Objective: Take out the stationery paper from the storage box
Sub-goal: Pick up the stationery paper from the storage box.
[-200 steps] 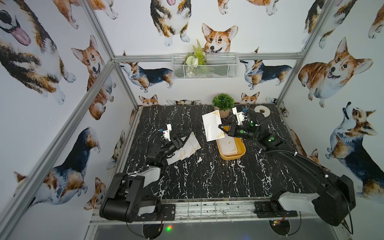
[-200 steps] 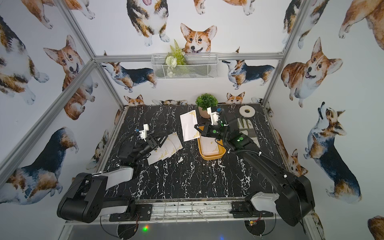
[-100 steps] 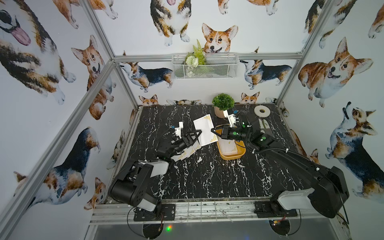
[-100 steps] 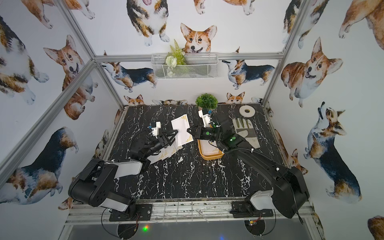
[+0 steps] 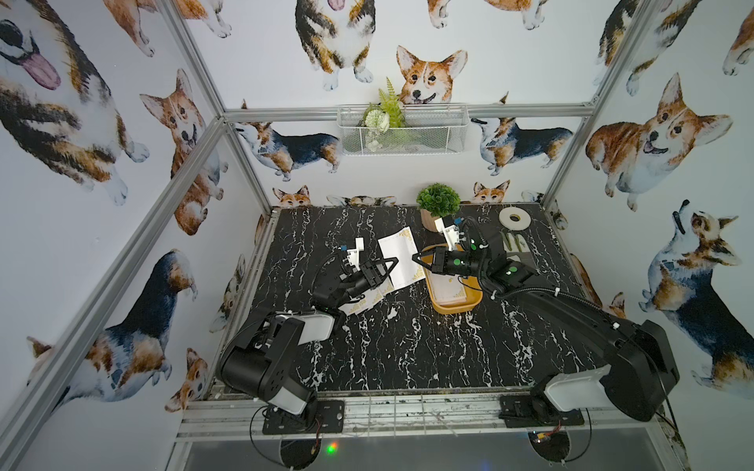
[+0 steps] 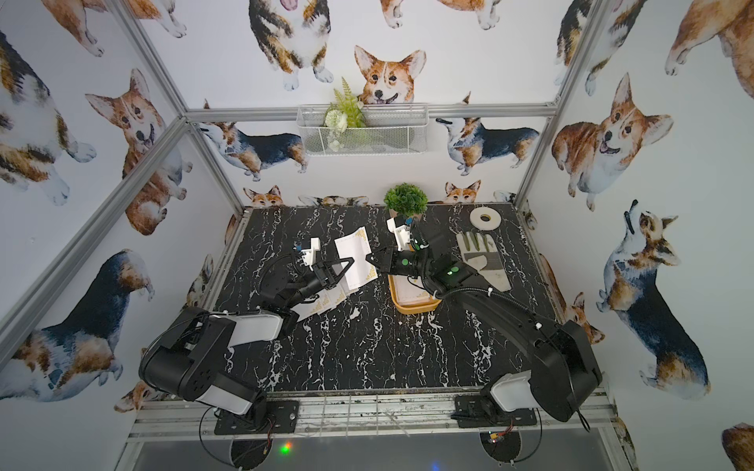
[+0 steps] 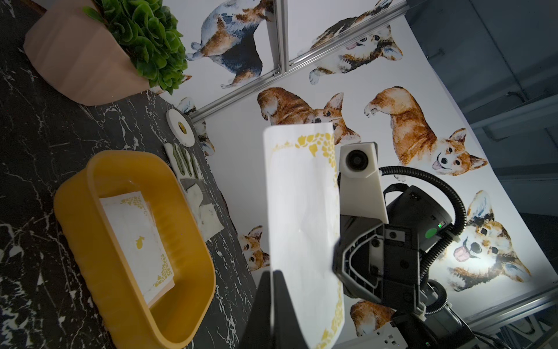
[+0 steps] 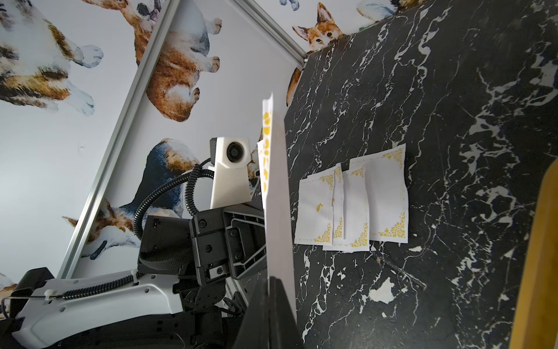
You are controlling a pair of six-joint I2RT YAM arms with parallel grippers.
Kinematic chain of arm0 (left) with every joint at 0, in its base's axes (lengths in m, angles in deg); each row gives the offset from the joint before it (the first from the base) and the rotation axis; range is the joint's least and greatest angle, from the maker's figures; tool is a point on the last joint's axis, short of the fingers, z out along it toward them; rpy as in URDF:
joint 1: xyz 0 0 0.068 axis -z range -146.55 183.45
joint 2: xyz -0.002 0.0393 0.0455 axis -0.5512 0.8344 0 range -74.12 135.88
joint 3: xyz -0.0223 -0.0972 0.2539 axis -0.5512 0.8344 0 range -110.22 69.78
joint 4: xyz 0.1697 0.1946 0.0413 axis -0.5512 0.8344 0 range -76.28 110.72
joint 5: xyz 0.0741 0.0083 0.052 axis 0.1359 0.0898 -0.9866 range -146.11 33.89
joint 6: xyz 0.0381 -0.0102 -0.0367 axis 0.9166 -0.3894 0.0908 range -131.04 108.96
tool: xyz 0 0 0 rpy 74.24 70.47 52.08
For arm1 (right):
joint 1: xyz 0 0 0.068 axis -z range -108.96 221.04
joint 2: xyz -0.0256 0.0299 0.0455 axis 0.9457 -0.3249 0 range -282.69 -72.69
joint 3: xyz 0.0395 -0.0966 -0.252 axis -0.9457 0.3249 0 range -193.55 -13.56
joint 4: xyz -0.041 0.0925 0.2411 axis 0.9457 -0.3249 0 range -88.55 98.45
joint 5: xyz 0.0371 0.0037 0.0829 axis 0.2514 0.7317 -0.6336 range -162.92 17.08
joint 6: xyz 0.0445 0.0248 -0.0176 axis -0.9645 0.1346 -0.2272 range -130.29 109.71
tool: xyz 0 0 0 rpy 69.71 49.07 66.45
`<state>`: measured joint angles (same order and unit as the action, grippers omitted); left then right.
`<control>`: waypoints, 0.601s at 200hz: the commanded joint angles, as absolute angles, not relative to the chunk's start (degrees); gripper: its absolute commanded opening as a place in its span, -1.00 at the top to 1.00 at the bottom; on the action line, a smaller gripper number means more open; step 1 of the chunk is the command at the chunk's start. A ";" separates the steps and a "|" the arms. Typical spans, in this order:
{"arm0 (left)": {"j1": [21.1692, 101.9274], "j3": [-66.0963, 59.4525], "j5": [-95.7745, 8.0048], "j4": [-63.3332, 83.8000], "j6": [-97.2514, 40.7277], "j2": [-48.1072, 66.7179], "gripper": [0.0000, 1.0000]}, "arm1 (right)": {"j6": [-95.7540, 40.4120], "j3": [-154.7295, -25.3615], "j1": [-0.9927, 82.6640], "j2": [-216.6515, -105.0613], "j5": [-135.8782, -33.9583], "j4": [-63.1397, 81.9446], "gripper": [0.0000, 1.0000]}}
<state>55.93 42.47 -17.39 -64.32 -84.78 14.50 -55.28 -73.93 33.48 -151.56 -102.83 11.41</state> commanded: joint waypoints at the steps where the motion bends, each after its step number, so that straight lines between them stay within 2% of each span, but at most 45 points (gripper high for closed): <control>1: 55.72 42.25 -16.39 -67.52 -84.80 14.80 1.00 | -54.22 -74.71 33.33 -150.84 -101.41 9.57 1.00; 14: 55.73 42.19 -16.08 -67.09 -84.53 14.74 1.00 | -53.11 -75.28 33.33 -150.27 -100.26 7.55 1.00; 22: 55.69 42.10 -15.96 -66.16 -84.21 14.50 1.00 | -52.60 -75.44 33.33 -149.93 -99.49 6.44 0.92; 32: 55.55 42.01 -15.74 -64.71 -83.46 13.92 1.00 | -52.00 -75.67 33.33 -149.53 -98.73 5.31 0.73; 45: 55.33 41.94 -15.58 -61.85 -82.20 12.59 1.00 | -51.38 -75.80 33.33 -148.92 -97.69 3.93 0.40; 61: 55.16 41.54 -15.41 -55.08 -78.89 9.63 1.00 | -50.79 -75.97 33.33 -148.02 -96.60 2.48 0.17; 80: 55.06 39.54 -16.37 -37.57 -70.16 3.70 1.00 | -49.91 -76.51 33.33 -147.08 -95.68 0.93 -0.05; 120: 54.71 31.64 -28.21 7.63 -47.83 -10.58 1.00 | -47.96 -77.10 33.33 -145.48 -92.05 -2.51 -0.19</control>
<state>55.21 35.06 -19.95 -23.54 -64.14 -5.29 -49.77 -76.47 33.43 -146.23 -95.18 0.20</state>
